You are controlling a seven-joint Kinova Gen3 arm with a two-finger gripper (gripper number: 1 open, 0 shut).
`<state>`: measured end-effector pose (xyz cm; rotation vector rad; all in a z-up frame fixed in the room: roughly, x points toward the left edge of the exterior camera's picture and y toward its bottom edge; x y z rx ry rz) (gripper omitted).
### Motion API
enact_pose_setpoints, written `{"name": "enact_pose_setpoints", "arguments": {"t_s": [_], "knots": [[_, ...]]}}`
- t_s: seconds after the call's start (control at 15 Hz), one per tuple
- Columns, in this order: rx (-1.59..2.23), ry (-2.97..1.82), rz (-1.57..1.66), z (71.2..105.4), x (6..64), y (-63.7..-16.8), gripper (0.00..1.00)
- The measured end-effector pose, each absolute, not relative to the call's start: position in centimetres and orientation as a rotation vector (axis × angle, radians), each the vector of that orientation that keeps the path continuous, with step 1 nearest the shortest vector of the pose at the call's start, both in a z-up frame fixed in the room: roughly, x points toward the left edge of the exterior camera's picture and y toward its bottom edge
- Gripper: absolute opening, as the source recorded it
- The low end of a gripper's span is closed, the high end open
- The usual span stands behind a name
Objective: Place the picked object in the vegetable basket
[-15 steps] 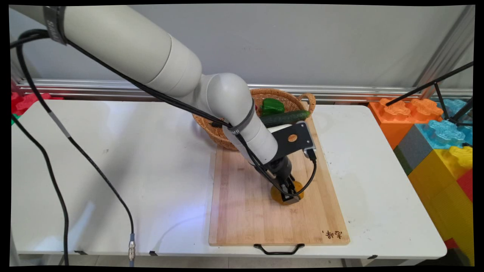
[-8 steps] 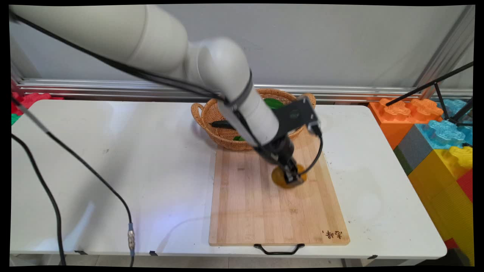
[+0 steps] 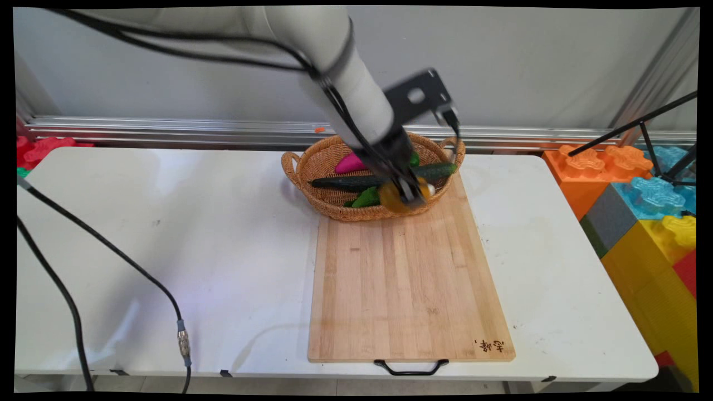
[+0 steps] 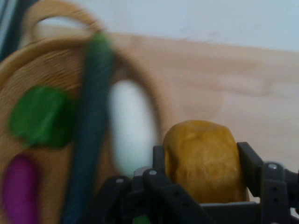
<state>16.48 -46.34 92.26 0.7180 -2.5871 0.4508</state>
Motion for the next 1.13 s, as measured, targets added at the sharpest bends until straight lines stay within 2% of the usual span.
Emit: {"name": "enact_pose_setpoints", "arguments": {"t_s": [0.13,0.33,0.67,0.87,0.93,1.13], "knots": [[0.777,-2.589,0.499,92.9,18.7,-47.6,0.0],[0.859,-2.585,0.514,92.0,21.8,-49.5,0.0],[0.953,-2.606,0.428,86.5,24.8,-52.1,0.0],[0.977,-2.613,0.396,84.3,25.7,-53.2,0.0],[0.977,-2.614,0.391,83.9,25.8,-53.5,1.0],[0.962,-2.601,0.403,84.1,25.3,-54.4,1.0]]}}
